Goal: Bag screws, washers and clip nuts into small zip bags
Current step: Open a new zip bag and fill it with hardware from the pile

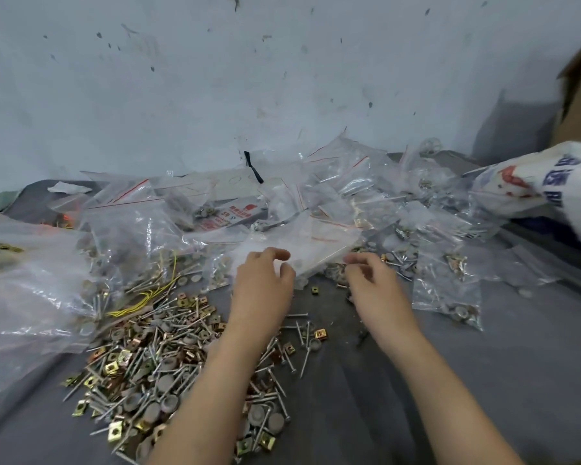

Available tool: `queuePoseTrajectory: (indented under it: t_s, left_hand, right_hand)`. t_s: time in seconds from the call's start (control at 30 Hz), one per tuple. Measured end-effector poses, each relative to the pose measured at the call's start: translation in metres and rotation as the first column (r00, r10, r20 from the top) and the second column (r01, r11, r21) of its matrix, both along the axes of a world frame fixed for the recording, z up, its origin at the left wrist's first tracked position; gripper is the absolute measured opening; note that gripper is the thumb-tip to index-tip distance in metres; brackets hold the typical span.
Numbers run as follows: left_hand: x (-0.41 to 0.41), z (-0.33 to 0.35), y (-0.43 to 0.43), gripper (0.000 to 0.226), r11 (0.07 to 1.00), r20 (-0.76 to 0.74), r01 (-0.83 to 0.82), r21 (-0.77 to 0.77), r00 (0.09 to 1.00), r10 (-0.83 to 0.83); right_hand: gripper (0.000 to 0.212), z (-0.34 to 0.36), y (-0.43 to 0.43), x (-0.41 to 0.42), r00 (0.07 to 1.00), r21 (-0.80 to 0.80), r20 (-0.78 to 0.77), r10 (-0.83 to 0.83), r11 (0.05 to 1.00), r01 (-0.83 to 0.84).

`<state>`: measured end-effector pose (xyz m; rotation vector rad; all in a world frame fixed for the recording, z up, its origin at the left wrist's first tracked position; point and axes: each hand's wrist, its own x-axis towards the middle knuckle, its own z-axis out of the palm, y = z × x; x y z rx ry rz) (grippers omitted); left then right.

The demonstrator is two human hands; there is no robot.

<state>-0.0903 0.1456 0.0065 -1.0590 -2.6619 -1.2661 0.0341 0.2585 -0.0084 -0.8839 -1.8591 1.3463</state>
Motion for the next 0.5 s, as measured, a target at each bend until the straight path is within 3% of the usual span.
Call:
queuePoseTrajectory:
  t_s: [0.1,0.33,0.43,0.5]
  left_hand:
    - [0.004,-0.011,0.016,0.033,0.980,-0.174,-0.064,-0.189,0.984,0.031]
    - [0.007,-0.022,0.030,0.043,0.887,-0.301,-0.029,-0.462,0.945,-0.125]
    - [0.004,-0.021,0.029,0.044,0.879,-0.306,-0.018,-0.476,0.941,-0.146]
    - [0.005,-0.017,0.027,0.043,0.923,-0.329,-0.012,-0.385,0.936,-0.125]
  right_hand:
    - [0.016,0.000,0.004,0.007,0.997,-0.018,-0.070,-0.017,1.000,0.015]
    - [0.019,0.002,0.014,0.017,0.987,-0.022,-0.144,-0.077,0.997,0.075]
    - [0.019,0.003,0.014,0.019,0.984,-0.019,-0.156,-0.083,0.997,0.081]
    - [0.019,0.003,0.013,0.019,0.984,-0.012,-0.158,-0.083,0.997,0.082]
